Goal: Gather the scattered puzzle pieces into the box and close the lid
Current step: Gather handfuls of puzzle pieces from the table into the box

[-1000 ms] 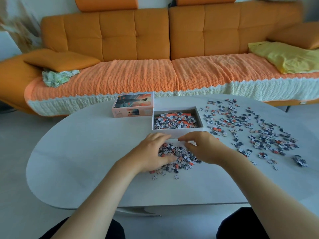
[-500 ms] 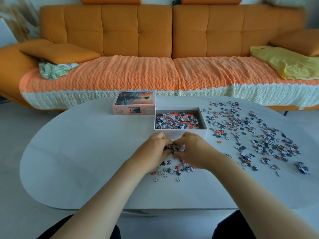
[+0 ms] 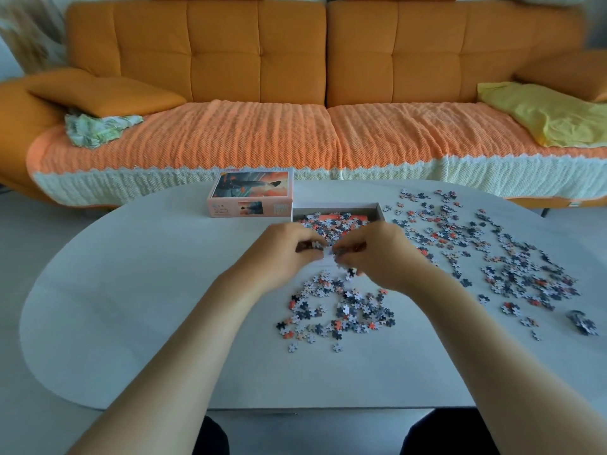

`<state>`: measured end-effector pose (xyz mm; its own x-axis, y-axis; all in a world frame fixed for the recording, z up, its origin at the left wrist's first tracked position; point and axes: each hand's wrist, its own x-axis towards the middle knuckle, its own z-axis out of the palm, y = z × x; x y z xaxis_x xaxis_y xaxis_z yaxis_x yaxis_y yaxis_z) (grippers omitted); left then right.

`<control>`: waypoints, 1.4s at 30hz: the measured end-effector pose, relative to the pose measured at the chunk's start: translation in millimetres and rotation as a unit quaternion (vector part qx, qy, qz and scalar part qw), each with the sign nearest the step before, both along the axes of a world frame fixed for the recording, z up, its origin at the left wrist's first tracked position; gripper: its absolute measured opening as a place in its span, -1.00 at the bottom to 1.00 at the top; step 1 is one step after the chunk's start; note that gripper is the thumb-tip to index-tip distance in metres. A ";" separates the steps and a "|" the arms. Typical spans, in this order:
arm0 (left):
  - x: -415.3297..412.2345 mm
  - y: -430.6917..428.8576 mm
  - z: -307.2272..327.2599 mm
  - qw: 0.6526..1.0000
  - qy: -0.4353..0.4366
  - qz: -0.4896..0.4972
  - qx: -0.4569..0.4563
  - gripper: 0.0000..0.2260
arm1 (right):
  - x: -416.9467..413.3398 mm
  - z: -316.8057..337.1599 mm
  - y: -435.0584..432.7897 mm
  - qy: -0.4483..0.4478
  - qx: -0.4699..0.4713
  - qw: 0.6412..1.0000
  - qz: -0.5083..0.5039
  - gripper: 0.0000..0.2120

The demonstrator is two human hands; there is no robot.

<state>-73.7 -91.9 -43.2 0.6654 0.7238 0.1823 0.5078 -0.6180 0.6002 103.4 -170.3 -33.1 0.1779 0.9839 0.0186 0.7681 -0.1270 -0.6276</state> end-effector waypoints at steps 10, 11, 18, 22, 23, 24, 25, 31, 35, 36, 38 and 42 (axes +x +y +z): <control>28.5 30.7 -15.6 0.995 0.029 0.003 0.098 -0.68 | 8.8 -12.9 34.5 -0.063 0.096 0.990 -0.078 -0.86; 30.4 33.1 -18.4 0.992 0.047 0.002 0.117 -0.68 | 8.3 -14.3 35.3 -0.079 0.081 0.991 -0.074 -0.84; 25.9 35.9 -29.3 0.978 0.090 0.031 0.187 -0.67 | 8.1 -24.1 29.1 -0.152 0.129 0.980 -0.008 -0.80; 22.7 32.8 -25.8 0.981 0.053 0.003 0.185 -0.83 | 11.5 -32.8 24.4 -0.199 0.093 0.975 0.026 -0.68; 22.0 30.7 -26.6 0.981 0.059 -0.003 0.182 -0.80 | 13.4 -33.4 23.5 -0.201 0.087 0.975 0.023 -0.67; 20.7 28.0 -27.1 0.983 0.062 -0.003 0.173 -0.77 | 14.9 -33.0 22.1 -0.194 0.081 0.977 0.021 -0.67; 18.6 25.9 -26.9 0.986 0.061 -0.001 0.156 -0.74 | 15.9 -32.0 20.4 -0.180 0.076 0.981 0.017 -0.68; 9.2 18.5 -24.1 0.984 0.088 -0.010 0.154 -0.62 | 11.2 -25.9 6.5 -0.181 0.049 0.981 0.043 -0.55; 10.4 14.1 -28.1 0.974 0.155 -0.019 0.163 -0.59 | 6.8 -28.2 5.3 -0.248 0.002 0.968 0.033 -0.51; 11.3 13.4 -27.7 0.975 0.147 -0.011 0.169 -0.59 | 7.1 -28.0 6.3 -0.260 0.010 0.965 0.018 -0.51; 13.4 13.1 -26.4 0.975 0.130 0.002 0.178 -0.58 | 6.7 -27.7 8.2 -0.272 0.027 0.962 0.008 -0.50; 18.9 14.2 -27.1 0.964 0.209 -0.017 0.162 -0.48 | 5.4 -32.8 11.7 -0.249 0.015 0.966 0.064 -0.43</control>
<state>-54.7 -77.7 -70.3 0.7525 0.6500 0.1062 0.6392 -0.7596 0.1198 108.8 -158.6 -65.9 0.0171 0.9948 0.1000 0.9840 0.0010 -0.1781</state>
